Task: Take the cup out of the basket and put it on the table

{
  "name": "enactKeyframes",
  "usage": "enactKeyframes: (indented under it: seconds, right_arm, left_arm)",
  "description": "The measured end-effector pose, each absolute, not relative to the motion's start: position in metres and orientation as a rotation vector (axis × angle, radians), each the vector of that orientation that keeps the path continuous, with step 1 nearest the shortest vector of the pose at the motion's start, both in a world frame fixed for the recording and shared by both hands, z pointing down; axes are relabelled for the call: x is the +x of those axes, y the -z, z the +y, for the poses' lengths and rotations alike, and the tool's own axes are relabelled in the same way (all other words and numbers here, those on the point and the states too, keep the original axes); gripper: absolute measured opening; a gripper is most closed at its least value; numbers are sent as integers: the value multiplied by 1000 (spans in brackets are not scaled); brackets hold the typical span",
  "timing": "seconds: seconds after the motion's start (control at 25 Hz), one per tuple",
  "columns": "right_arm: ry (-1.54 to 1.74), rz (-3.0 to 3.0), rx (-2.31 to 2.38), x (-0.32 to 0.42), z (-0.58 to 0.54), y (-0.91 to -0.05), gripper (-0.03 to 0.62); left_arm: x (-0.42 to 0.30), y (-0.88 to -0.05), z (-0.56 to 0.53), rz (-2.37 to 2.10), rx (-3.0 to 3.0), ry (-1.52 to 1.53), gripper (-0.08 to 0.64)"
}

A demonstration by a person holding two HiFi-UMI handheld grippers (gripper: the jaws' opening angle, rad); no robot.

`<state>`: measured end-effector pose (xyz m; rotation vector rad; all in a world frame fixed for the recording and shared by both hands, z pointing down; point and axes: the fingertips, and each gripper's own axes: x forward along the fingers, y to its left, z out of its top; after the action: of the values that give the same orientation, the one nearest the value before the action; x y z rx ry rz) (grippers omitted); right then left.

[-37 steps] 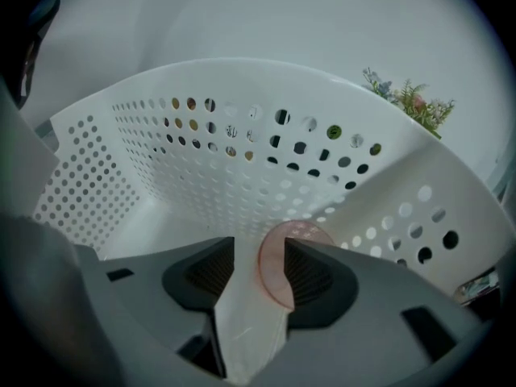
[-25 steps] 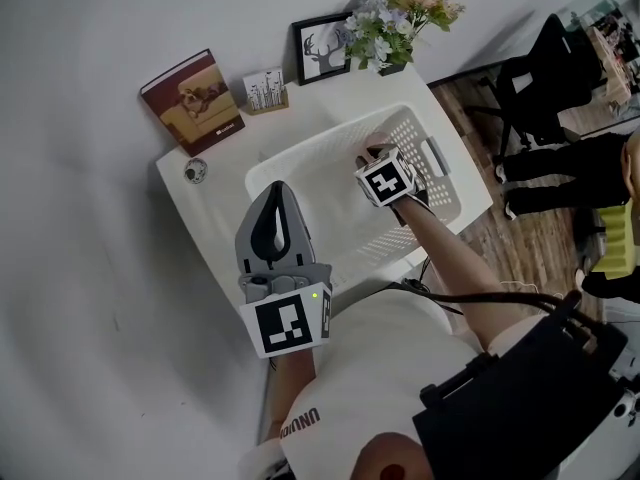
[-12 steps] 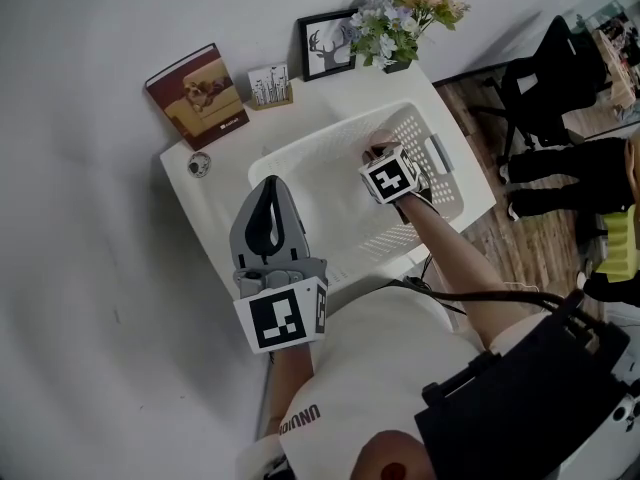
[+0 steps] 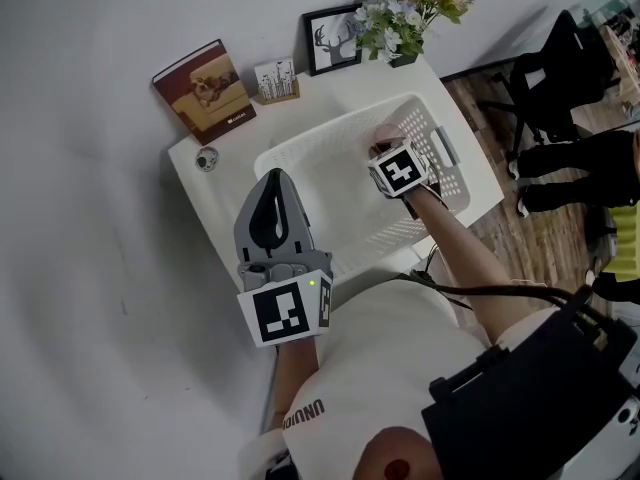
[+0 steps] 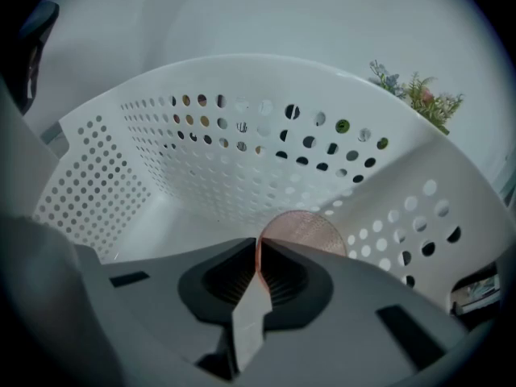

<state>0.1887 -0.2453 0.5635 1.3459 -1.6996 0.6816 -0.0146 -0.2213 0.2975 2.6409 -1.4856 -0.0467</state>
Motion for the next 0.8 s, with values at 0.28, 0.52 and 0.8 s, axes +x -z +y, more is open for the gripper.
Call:
enactKeyframes:
  seconds: [0.28,0.52,0.8]
  right_arm:
    - [-630,-1712,1304,181,-240,-548,35]
    - [-536,-1732,1263,174,-236,-531,35]
    - [-479,-1816,1278,161,-236,-502,34]
  left_arm:
    - [-16,-296,-216,-1504,2637,43,11]
    - [-18,-292,-213,-1534,2632,51,11]
    - [-22,-289,-209,-1581,2617,62,11]
